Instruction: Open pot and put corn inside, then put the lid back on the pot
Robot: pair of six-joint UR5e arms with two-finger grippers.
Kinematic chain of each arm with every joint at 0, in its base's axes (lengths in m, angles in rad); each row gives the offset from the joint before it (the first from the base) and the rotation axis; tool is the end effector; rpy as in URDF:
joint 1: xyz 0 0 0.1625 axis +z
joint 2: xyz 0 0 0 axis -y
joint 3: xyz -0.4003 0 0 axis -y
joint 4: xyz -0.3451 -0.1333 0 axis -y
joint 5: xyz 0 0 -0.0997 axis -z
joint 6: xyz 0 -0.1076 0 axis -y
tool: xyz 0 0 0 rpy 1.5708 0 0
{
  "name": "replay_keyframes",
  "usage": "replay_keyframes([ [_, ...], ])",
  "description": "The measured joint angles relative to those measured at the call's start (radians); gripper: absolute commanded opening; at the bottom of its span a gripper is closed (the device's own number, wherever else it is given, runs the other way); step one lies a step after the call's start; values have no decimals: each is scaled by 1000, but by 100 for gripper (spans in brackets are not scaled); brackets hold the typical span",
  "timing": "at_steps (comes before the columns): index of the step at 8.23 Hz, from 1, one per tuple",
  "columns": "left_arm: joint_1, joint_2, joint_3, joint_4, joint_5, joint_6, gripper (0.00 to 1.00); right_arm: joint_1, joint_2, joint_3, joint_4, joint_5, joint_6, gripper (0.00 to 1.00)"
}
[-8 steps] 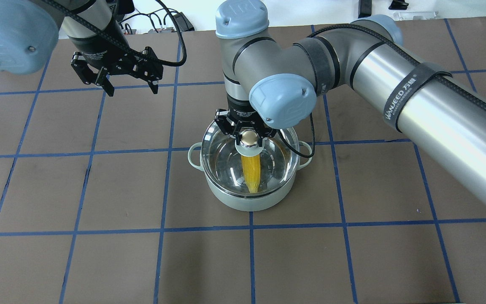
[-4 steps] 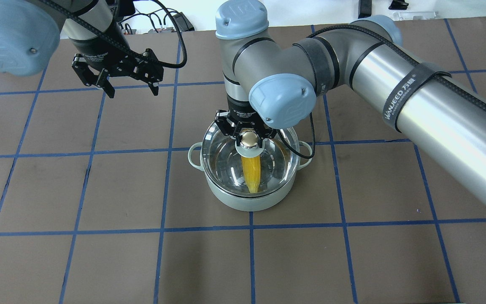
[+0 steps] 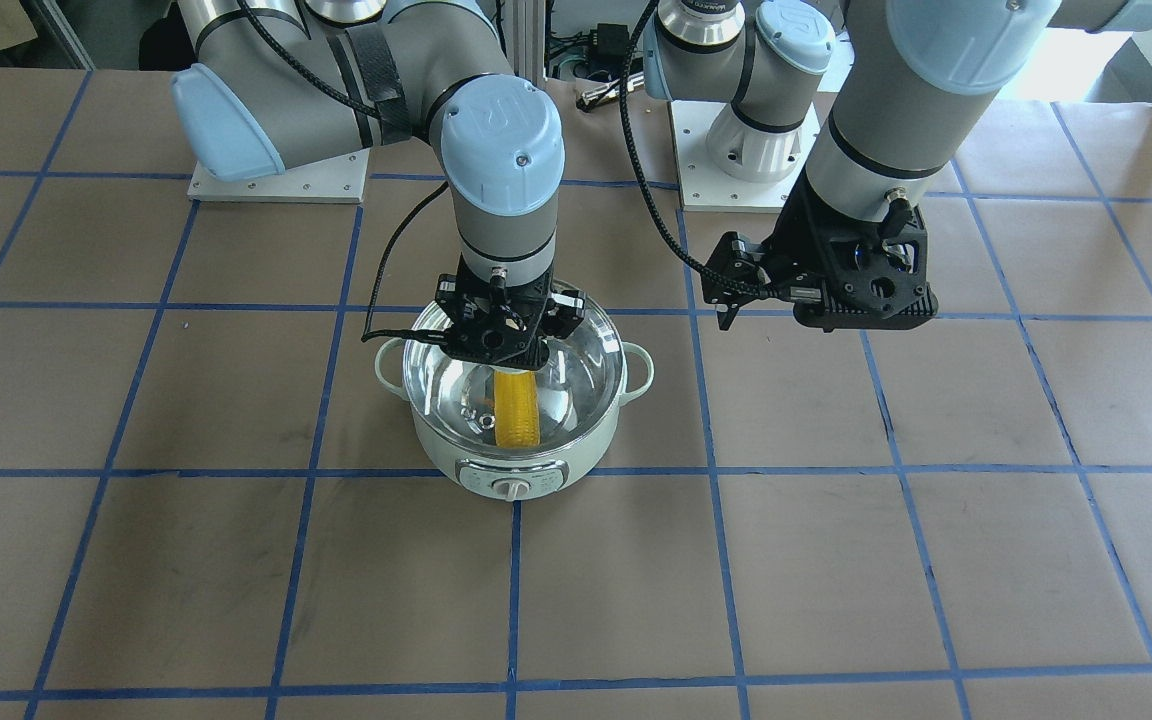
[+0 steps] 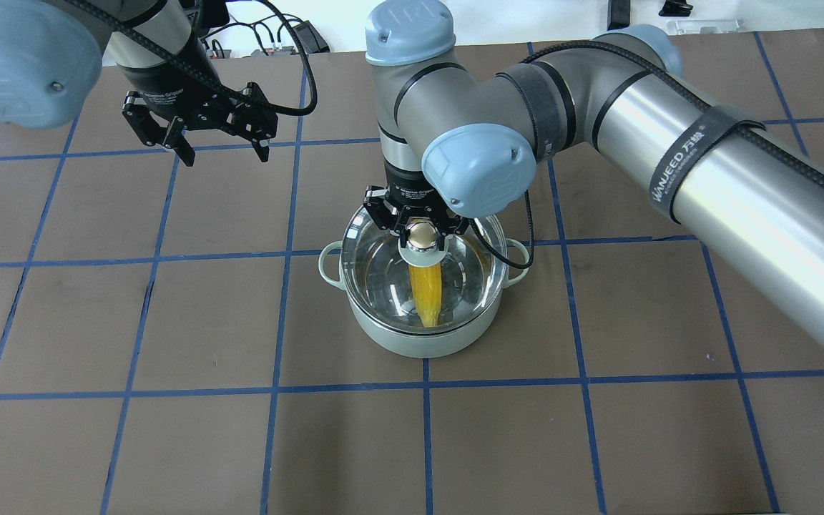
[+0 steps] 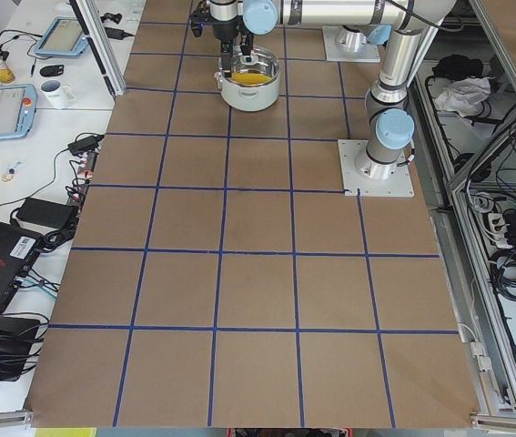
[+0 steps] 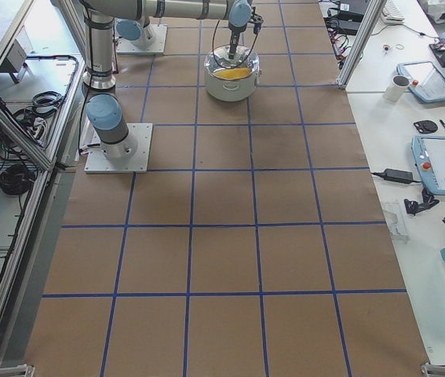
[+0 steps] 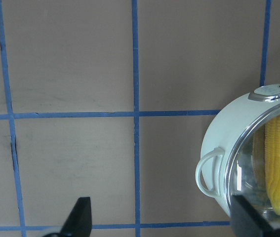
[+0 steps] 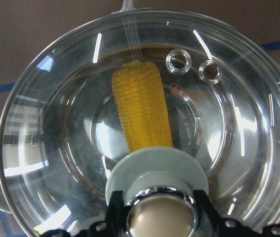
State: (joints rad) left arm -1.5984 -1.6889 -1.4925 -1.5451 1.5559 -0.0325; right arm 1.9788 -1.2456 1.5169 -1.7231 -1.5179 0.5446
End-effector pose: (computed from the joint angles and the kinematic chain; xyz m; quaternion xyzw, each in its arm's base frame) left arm -0.1484 -0.4863 0.4373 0.0025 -0.9999 -0.0073 0.0072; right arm 0.3445 -0.4466 0.3308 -0.0697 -0.9954 -0.0649 0.0038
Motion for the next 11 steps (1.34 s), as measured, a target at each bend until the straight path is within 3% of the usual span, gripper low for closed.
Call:
replay_keyframes([
  [7, 0, -1, 0, 5, 0, -6, 100, 0, 5, -1, 4, 0, -4, 35],
  [8, 0, -1, 0, 5, 0, -7, 100, 0, 8, -1, 4, 0, -4, 39],
  [10, 0, -1, 0, 5, 1, -7, 100, 0, 10, -1, 3, -1, -5, 64],
  [11, 0, -1, 0, 4, 0, -7, 100, 0, 10, -1, 2, -3, -7, 86],
])
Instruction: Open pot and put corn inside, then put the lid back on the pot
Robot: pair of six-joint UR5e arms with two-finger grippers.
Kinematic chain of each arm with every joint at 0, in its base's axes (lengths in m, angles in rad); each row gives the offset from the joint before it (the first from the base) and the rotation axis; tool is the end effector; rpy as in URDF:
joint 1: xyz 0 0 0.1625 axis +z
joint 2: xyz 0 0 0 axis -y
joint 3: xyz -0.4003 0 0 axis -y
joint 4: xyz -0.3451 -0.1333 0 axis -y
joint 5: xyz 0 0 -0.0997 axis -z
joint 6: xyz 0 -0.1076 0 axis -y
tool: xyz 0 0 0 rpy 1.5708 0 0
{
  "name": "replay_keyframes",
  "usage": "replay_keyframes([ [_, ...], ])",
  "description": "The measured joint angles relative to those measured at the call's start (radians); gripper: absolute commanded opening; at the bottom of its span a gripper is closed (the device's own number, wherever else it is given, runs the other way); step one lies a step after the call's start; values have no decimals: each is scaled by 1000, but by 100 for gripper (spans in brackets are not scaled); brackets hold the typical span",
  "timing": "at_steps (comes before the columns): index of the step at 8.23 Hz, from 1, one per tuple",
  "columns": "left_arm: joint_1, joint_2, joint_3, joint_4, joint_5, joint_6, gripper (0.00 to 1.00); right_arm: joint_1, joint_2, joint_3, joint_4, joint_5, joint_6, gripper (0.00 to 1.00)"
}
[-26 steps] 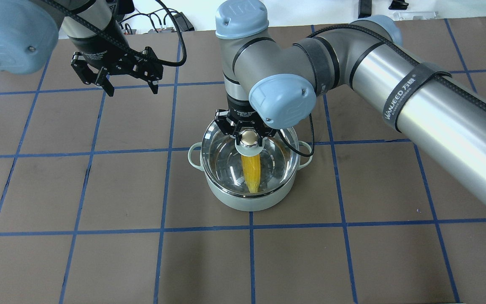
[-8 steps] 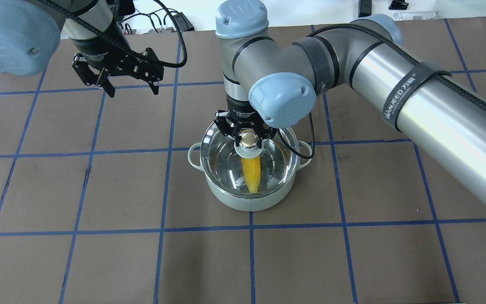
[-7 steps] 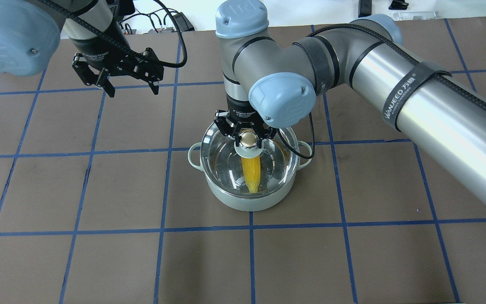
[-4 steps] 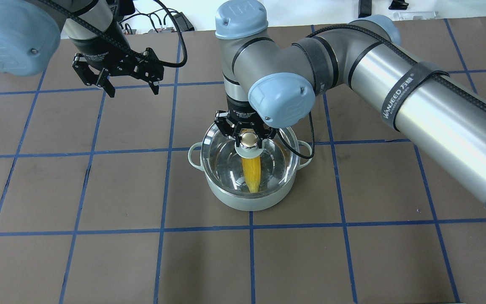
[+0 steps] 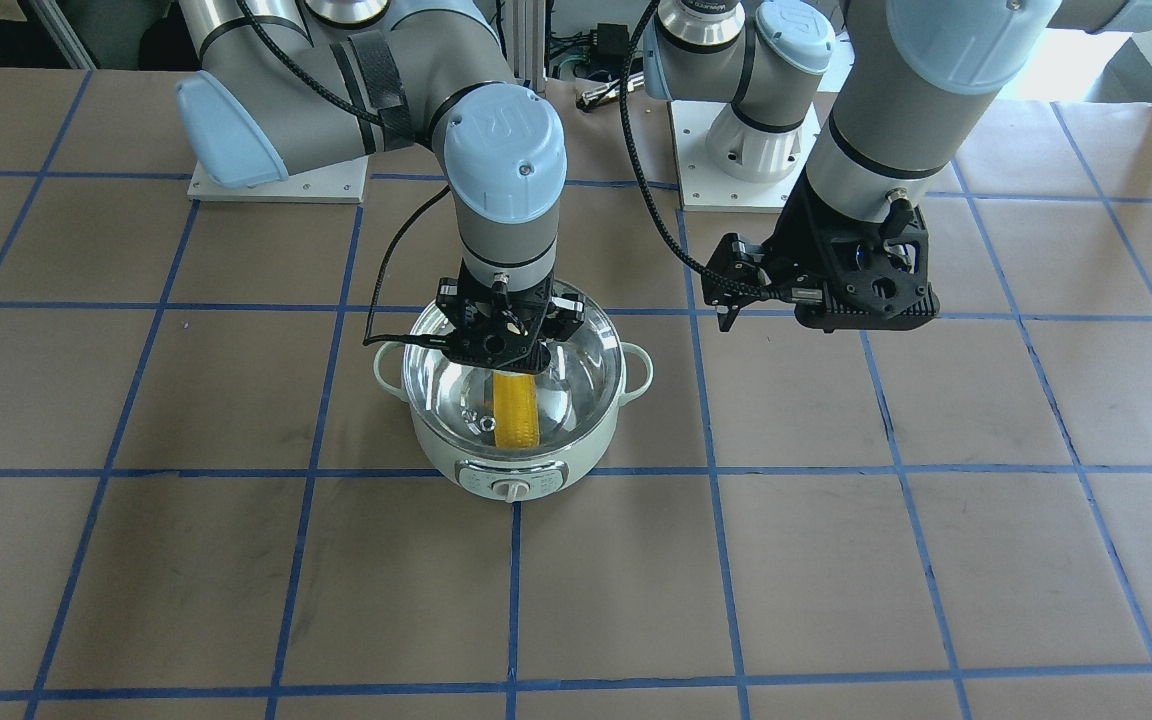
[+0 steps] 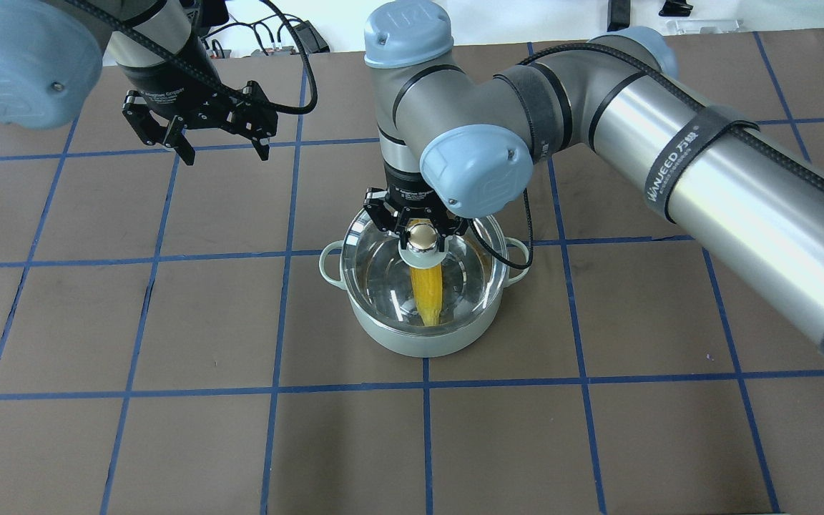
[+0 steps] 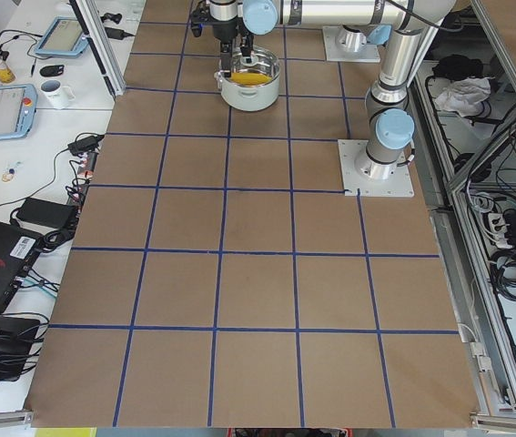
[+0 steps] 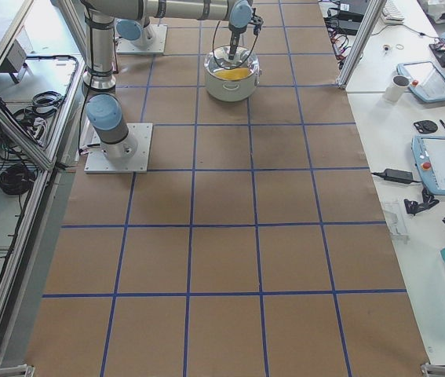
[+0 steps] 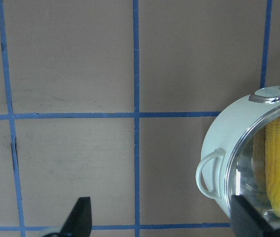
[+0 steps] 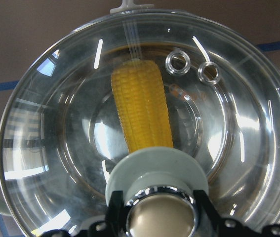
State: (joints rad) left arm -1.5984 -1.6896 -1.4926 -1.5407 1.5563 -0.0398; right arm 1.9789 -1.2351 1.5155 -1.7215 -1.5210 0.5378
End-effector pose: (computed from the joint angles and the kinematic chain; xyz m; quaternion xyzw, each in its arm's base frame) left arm -0.1484 -0.4869 0.4373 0.0061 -0.9999 -0.0055 0.0071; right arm 0.3449 -0.4484 0.3255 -0.0663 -0.9954 -0.0690 0.0074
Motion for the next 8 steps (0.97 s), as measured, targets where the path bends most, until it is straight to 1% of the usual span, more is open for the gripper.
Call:
replay_keyframes([
  [1, 0, 0, 0, 0, 0, 1, 100, 0, 0, 0, -2, -1, -6, 100],
  [6, 0, 0, 2, 6, -1, 5, 100, -7, -16, -5, -7, 1, -16, 100],
  [8, -1, 2, 3, 8, -1, 6, 100, -60, -72, -7, -4, 6, -24, 100],
])
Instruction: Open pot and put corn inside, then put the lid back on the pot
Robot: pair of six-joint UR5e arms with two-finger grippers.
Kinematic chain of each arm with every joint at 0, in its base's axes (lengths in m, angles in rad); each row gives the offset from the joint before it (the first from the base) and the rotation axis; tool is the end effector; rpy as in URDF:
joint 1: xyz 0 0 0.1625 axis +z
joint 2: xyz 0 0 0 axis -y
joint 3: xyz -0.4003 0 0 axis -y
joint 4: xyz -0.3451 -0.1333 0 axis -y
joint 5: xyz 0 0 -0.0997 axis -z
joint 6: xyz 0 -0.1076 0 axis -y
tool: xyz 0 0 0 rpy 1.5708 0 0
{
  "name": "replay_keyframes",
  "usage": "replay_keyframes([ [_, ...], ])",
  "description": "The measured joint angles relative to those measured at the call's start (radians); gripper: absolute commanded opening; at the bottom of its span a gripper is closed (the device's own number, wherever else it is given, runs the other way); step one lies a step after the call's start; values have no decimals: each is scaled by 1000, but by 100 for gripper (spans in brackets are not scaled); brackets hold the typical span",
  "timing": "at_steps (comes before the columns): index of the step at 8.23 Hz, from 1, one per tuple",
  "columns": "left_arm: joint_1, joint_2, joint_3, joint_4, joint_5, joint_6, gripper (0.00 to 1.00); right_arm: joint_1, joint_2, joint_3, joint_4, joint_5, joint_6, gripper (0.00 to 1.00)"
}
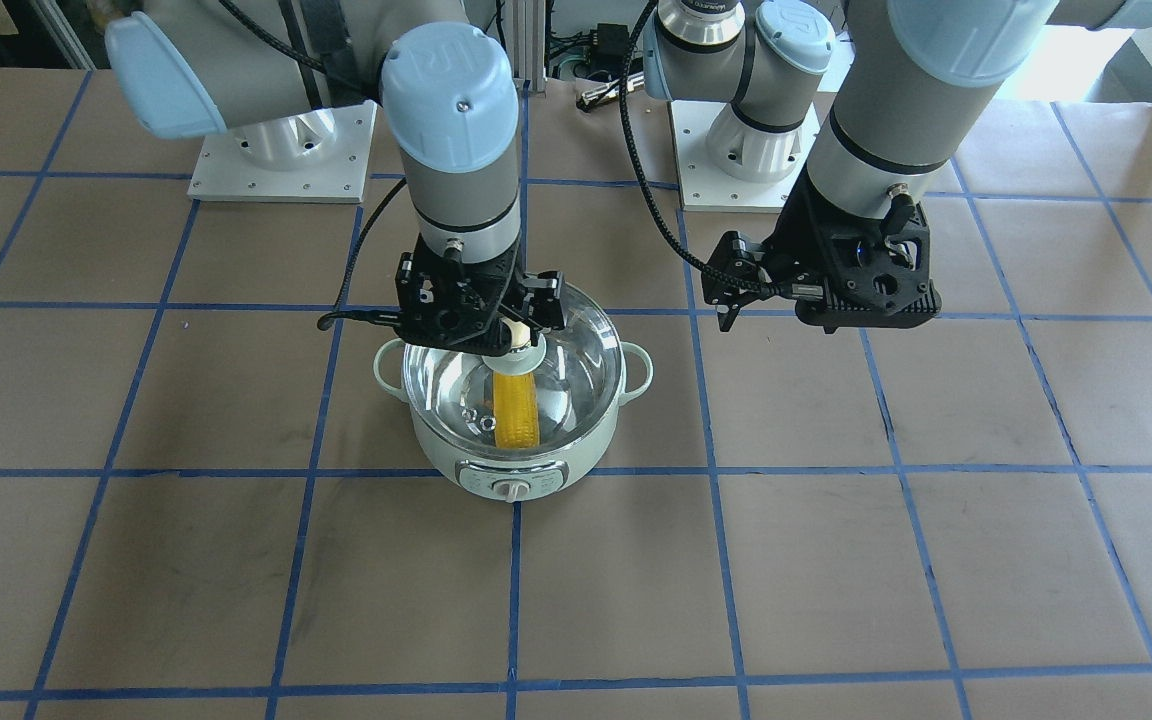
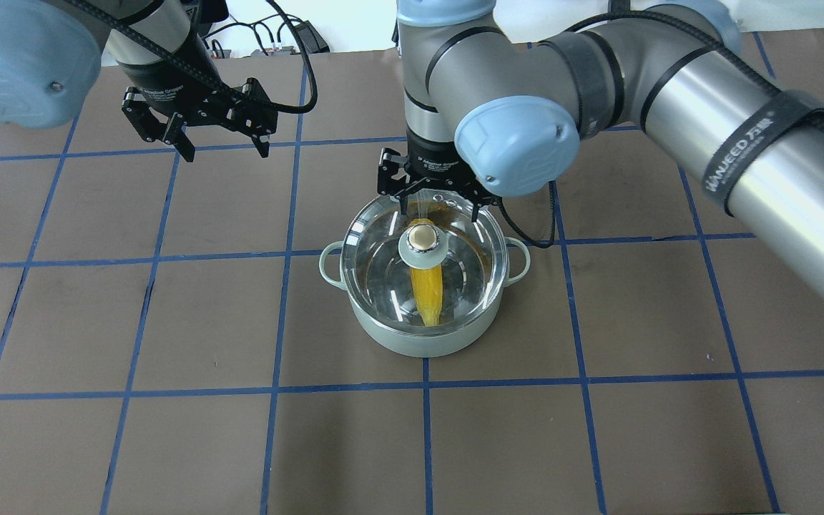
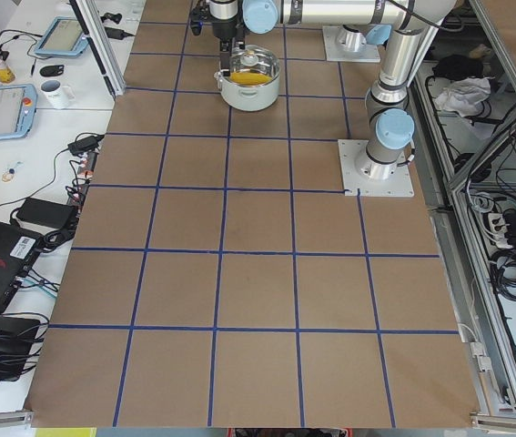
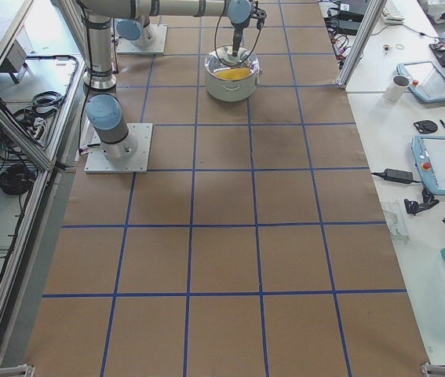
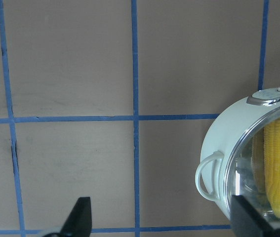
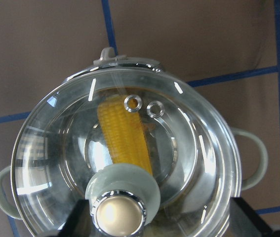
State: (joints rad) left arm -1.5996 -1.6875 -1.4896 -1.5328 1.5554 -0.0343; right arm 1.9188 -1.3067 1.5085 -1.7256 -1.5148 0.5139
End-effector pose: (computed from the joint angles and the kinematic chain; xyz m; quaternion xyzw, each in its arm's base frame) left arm -0.1491 -0.4874 0.4405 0.0027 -1.0000 0.0010 0.0077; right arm 0.3141 -0.4574 0.3678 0.0835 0.9958 0.0330 0.0156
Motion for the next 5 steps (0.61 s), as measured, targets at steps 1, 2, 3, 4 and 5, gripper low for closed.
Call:
replay_keyframes([
  [1, 0, 3, 0, 0, 0, -4, 100, -49, -35, 0, 5, 0, -38, 100],
  [2, 0, 8, 0, 0, 0, -7, 100, -107, -70, 1, 10, -3, -108, 100],
  [3, 0, 15, 0, 0, 0, -9, 100, -167, -102, 3, 16, -6, -181, 100],
  [4, 0, 20, 0, 0, 1, -9, 100, -221, -129, 3, 31, -8, -254, 100],
  [5, 0, 22, -1, -1, 1, -9, 100, -269, -153, 4, 42, -9, -333, 100],
])
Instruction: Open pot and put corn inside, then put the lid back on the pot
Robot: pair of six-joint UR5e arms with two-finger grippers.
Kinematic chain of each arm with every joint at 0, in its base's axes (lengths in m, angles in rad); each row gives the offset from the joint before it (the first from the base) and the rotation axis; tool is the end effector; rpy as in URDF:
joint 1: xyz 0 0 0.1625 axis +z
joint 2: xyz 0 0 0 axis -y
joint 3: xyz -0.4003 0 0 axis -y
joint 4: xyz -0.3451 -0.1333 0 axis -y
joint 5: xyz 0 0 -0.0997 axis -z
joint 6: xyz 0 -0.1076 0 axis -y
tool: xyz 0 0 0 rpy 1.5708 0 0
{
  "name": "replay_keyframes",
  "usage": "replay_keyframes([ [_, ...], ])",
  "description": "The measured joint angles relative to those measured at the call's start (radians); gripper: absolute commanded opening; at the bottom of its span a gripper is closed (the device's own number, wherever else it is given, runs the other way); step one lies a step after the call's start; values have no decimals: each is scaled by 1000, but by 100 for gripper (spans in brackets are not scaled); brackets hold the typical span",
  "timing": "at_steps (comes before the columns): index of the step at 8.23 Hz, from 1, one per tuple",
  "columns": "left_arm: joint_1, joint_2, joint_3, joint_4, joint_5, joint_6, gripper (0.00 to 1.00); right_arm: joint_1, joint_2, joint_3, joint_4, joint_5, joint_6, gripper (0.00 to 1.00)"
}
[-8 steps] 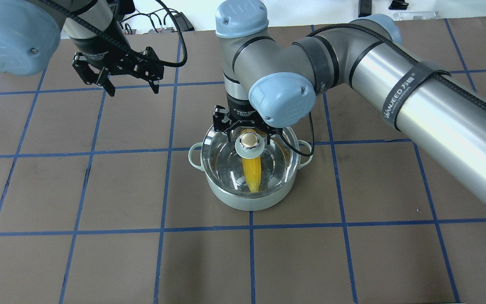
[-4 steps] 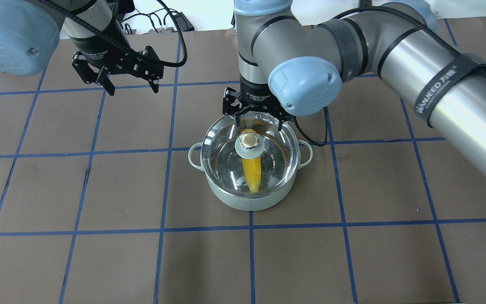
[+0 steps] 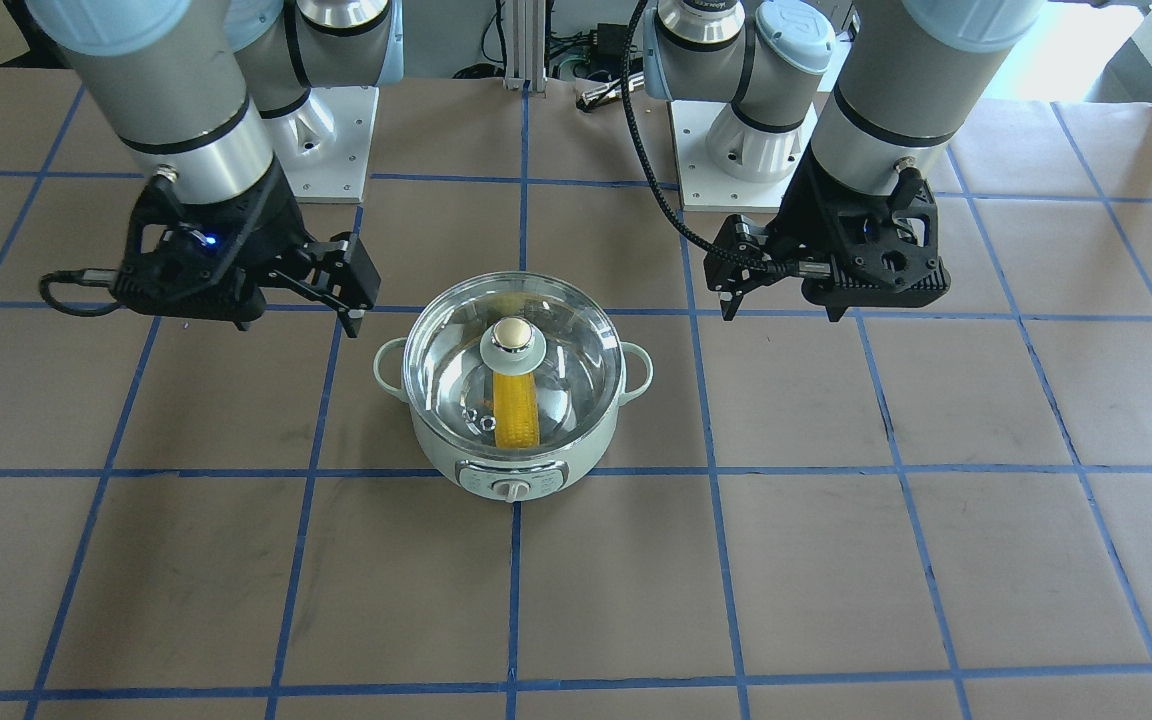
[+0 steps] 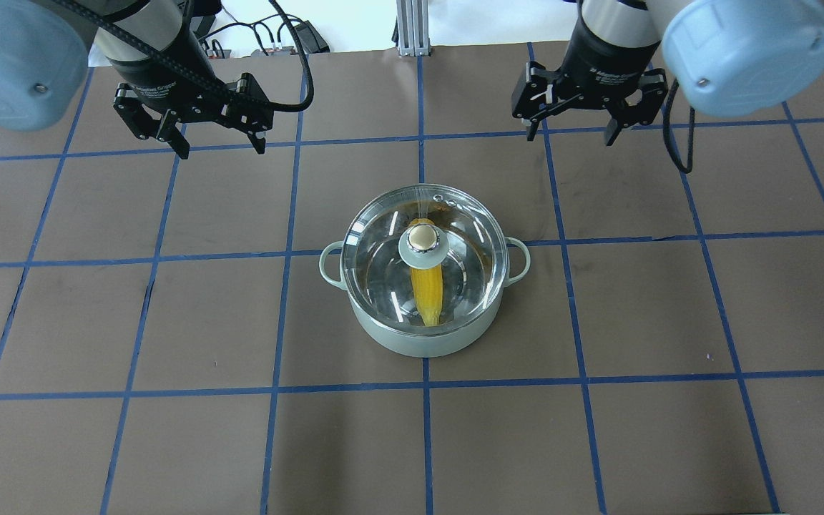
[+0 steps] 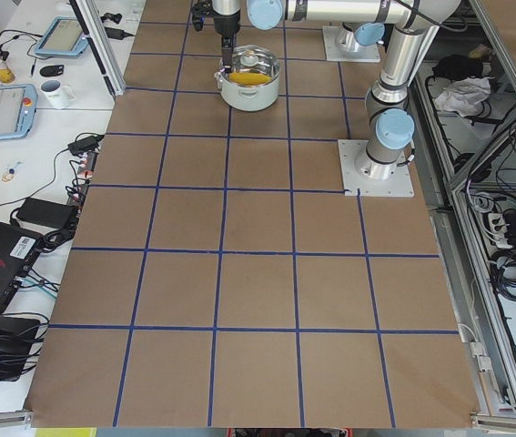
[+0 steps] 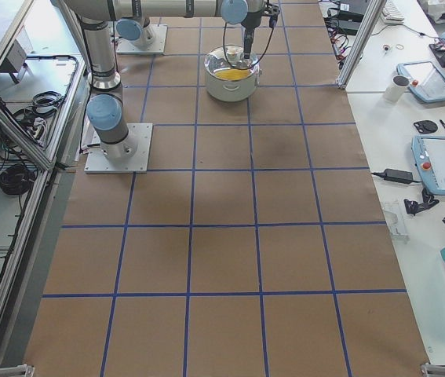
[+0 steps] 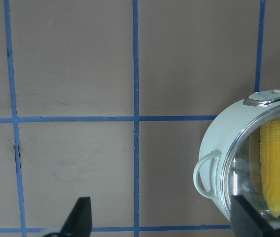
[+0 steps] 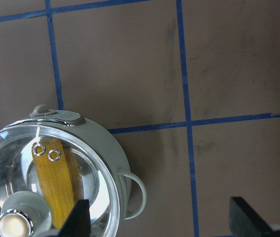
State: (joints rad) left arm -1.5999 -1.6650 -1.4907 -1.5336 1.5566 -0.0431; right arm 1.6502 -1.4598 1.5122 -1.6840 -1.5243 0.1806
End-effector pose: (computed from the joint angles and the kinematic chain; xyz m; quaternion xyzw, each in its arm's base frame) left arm -0.1489 -0.4807 0.4509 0.0069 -0.9999 0.0113 0.0075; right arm 0.1771 -0.4825 0.4410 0.0498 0.9980 -0.0271 0.0270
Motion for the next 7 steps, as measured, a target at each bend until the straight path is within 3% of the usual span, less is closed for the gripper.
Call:
replay_keyframes([
  [2, 0, -4, -1, 0, 0, 0, 100, -60, -35, 0, 16, -3, -86, 100],
  [7, 0, -9, -2, 0, 0, 1, 100, -77, -57, 6, 25, -2, -105, 100],
])
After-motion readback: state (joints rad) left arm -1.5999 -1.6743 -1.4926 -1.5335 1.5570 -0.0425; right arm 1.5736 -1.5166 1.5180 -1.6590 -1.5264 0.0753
